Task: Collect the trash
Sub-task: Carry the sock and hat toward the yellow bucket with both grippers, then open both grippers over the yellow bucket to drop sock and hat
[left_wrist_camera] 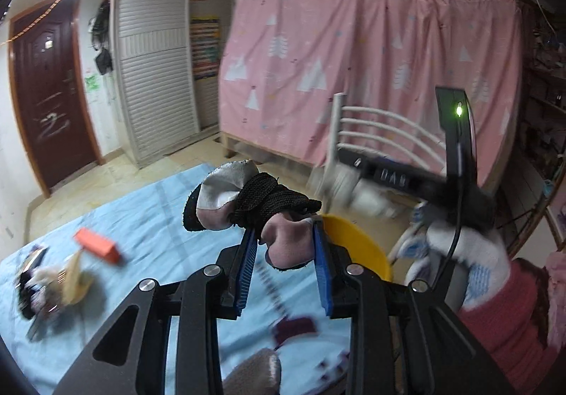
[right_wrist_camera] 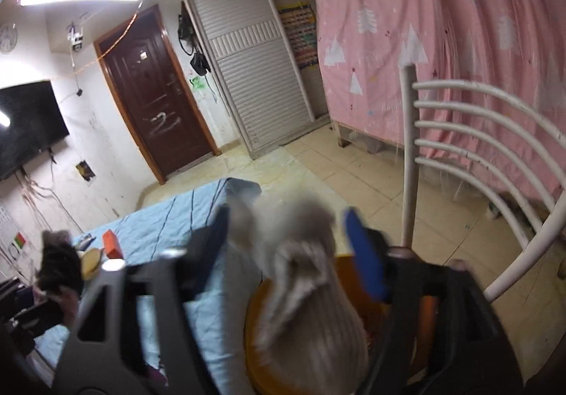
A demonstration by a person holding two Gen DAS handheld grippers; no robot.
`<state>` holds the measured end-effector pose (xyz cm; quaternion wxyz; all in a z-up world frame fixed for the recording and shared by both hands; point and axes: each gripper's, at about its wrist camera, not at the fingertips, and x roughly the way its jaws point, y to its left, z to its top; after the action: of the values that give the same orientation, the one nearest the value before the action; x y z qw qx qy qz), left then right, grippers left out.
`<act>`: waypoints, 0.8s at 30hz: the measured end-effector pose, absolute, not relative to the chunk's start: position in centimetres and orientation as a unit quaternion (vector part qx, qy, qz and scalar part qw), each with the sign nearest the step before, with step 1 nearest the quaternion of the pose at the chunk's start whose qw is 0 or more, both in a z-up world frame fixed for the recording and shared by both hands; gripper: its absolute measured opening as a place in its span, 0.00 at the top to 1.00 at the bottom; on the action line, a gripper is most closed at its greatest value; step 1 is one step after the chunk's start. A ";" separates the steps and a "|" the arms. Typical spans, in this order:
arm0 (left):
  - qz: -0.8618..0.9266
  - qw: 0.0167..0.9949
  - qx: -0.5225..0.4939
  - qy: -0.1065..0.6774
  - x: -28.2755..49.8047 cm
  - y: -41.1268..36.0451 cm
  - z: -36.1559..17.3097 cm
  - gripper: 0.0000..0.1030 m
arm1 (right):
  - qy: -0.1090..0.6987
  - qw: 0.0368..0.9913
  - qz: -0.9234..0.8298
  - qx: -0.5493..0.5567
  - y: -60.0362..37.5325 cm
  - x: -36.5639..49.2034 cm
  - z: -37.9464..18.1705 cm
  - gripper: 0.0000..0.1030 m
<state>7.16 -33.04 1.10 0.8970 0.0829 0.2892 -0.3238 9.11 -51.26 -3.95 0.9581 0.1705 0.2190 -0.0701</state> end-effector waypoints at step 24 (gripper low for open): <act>-0.348 0.857 0.057 0.376 12.6 -41.1 -2.6 0.38 | 0.166 0.943 -0.089 0.273 -56.0 7.1 -4.6 0.14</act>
<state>12.62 -41.07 -2.59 0.8571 0.0571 0.3756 -0.3478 7.13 -55.95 -4.56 0.9434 0.2728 0.1664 -0.0888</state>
